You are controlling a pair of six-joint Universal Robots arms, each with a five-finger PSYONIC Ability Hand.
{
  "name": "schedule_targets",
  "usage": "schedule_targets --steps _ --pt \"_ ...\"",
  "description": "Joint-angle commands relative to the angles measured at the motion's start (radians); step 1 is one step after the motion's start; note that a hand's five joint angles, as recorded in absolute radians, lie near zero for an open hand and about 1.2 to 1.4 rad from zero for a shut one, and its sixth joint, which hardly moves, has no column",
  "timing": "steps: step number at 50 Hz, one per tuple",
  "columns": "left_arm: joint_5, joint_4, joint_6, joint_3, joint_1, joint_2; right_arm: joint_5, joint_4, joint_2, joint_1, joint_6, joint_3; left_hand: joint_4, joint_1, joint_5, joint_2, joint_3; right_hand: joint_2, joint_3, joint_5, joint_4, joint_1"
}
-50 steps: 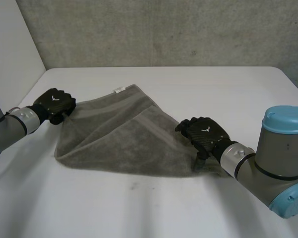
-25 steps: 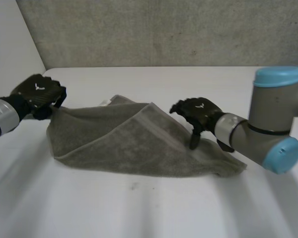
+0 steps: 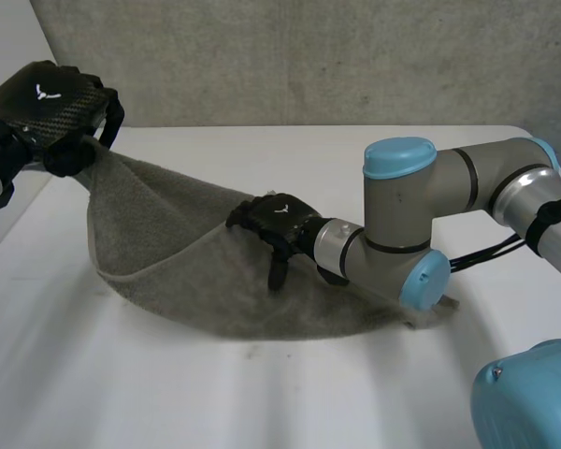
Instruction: Fold the towel.
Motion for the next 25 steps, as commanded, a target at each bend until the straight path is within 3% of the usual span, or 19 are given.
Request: schedule_targets --steps 1,20,22,24,25 --pt "-0.001 -0.003 -0.007 0.0 -0.018 0.036 -0.004 -0.004 0.027 0.037 -0.001 -0.054 0.179 0.208 0.195 0.179 0.18 -0.03 -0.025 -0.018 -0.038 -0.018" --pt "-0.001 -0.014 -0.006 -0.003 -0.028 0.052 -0.045 -0.004 0.035 0.082 -0.001 -0.082 0.179 0.208 0.195 0.179 0.18 -0.021 -0.016 -0.009 -0.029 -0.009" --pt "-0.001 -0.012 -0.006 -0.003 -0.026 0.052 -0.051 -0.004 0.037 0.082 -0.001 -0.083 0.179 0.208 0.195 0.179 0.18 0.058 0.064 0.07 0.05 0.07" --pt "-0.001 -0.009 -0.004 -0.001 -0.026 0.048 -0.06 -0.004 0.038 0.082 -0.001 -0.085 0.179 0.208 0.195 0.179 0.18 0.4 0.405 0.412 0.392 0.412" --pt "-0.001 -0.009 -0.004 -0.001 -0.026 0.048 -0.06 -0.004 0.038 0.082 -0.001 -0.085 0.179 0.208 0.195 0.179 0.18 0.402 0.407 0.413 0.394 0.414"
